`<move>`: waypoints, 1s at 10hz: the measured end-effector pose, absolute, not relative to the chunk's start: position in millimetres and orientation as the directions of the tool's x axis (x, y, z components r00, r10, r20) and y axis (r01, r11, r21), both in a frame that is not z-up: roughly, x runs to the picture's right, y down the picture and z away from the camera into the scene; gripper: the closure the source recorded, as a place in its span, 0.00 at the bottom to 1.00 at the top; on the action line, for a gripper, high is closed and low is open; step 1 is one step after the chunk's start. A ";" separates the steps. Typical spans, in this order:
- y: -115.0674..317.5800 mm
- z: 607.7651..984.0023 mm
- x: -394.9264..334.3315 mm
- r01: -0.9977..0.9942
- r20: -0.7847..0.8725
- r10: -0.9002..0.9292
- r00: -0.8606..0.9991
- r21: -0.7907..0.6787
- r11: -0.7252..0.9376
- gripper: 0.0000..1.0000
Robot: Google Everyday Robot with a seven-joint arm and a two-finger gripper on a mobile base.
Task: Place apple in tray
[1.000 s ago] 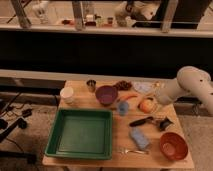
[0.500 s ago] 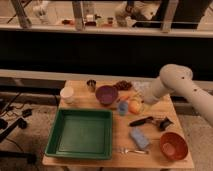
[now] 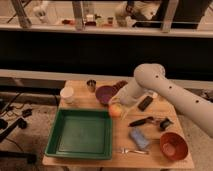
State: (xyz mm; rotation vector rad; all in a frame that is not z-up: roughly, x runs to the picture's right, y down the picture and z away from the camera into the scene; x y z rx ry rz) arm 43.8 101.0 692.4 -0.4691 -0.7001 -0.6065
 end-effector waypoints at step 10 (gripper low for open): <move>120.6 679.9 21.6 0.720 0.753 -0.395 0.526 -0.148 0.678 0.81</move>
